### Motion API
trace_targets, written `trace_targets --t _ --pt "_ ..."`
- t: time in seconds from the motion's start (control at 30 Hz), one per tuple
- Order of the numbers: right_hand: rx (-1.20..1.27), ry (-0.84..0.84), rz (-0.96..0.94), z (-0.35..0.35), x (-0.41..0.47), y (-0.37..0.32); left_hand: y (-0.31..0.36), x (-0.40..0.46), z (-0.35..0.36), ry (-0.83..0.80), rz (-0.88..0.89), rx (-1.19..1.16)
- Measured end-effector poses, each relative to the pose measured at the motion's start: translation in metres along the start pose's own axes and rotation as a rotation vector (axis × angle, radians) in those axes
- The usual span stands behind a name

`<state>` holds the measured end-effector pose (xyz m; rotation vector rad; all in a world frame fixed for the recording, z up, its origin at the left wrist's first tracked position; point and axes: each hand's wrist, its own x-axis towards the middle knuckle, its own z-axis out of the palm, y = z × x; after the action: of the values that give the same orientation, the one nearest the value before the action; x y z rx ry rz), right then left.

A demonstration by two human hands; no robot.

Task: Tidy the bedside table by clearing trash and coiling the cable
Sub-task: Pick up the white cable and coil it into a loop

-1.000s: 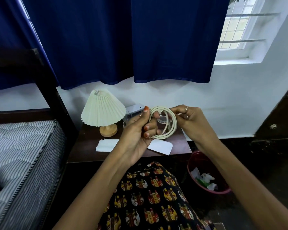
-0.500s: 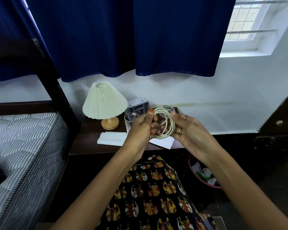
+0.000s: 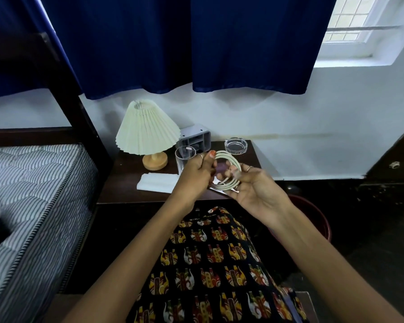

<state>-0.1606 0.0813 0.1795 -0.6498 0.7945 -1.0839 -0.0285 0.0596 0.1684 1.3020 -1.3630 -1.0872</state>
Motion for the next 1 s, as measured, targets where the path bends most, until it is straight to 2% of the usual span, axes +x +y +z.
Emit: trace_targets --t 0.1,0.2,0.53,0.67,0.73,0.83,0.93,1.0 --pt "0.115 -0.004 0.071 0.0 0.003 0.005 -0.005 0.001 -0.002 -0.014 -0.035 -0.046" --pt "0.106 -0.013 0.091 0.001 0.004 0.005 -0.009 0.002 -0.002 -0.008 -0.051 -0.056" --pt "-0.571 -0.117 -0.099 -0.011 0.024 0.019 -0.029 0.01 -0.021 0.021 -0.197 -0.217" --pt "-0.881 -0.241 -0.159 -0.015 0.032 0.022 -0.032 0.011 -0.03 -0.034 -0.406 -0.404" --pt "-0.828 -0.288 -0.112 -0.017 0.033 0.023 -0.036 0.015 -0.039 -0.102 -0.563 -0.501" --pt "-0.514 -0.343 -0.002 -0.024 0.034 0.03 -0.047 0.017 -0.05 -0.196 -0.726 -0.657" --pt "-0.33 -0.367 0.038 -0.033 0.037 0.043 -0.063 0.016 -0.051 -0.234 -0.755 -0.748" --pt "-0.231 -0.292 0.046 -0.039 0.046 0.054 -0.074 0.019 -0.049 -0.222 -0.738 -0.766"
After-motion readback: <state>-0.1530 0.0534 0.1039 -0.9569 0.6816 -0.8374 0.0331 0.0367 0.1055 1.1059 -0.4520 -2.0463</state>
